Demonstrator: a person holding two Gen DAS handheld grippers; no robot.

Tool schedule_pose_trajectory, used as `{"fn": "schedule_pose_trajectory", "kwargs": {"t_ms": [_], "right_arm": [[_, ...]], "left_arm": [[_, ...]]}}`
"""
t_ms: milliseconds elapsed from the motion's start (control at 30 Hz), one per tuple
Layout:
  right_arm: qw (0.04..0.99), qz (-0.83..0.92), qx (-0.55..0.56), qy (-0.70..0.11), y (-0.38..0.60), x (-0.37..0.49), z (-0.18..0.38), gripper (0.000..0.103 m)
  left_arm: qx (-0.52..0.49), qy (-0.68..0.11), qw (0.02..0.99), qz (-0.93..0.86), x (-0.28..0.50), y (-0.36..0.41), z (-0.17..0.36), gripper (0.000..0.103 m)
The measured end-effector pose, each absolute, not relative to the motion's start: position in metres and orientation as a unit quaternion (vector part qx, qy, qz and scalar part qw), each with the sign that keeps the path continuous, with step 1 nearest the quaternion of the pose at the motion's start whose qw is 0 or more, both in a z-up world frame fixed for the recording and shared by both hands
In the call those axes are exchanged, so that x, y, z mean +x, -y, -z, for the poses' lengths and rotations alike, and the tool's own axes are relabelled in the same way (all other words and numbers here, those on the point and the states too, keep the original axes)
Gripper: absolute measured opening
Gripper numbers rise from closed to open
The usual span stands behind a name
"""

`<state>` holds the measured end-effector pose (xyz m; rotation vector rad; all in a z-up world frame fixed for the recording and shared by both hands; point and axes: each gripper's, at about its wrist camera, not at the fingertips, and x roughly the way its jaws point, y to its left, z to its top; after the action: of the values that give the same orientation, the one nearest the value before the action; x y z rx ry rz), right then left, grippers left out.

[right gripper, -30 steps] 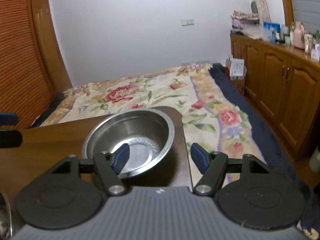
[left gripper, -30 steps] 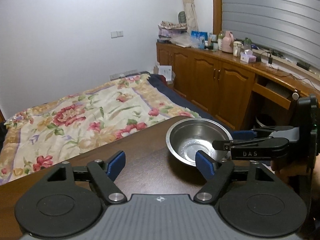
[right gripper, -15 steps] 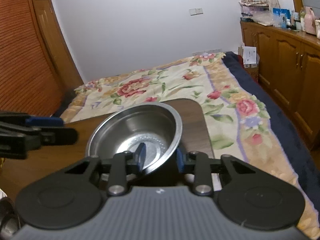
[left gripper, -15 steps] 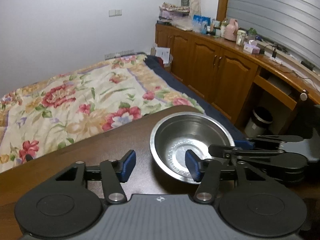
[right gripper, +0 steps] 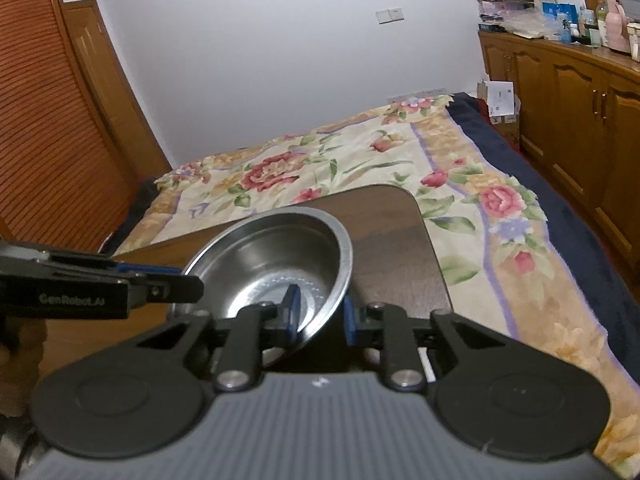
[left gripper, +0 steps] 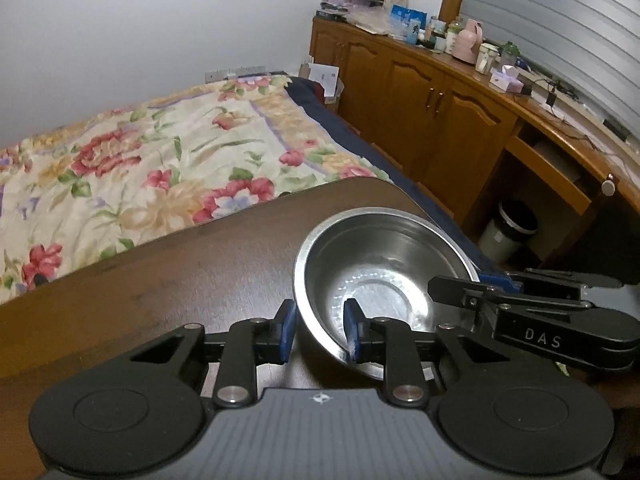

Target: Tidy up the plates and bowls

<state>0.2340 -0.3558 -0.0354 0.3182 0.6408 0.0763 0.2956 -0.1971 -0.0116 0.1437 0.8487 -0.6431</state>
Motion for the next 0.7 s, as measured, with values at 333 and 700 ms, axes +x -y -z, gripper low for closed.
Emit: {"fn": "schedule_pose_trajectory", "kwargs": {"t_ms": [333, 700], "right_arm": [[0.935, -0.039, 0.177, -0.306, 0.352, 0.224, 0.024, 0.021], [0.942, -0.072, 0.181, -0.273, 0.330, 0.202, -0.015, 0.021]], "left_arm": [[0.039, -0.374, 0.866, 0.331, 0.277, 0.168, -0.017, 0.027], [0.047, -0.320, 0.888, 0.328, 0.233, 0.127, -0.059, 0.027]]}}
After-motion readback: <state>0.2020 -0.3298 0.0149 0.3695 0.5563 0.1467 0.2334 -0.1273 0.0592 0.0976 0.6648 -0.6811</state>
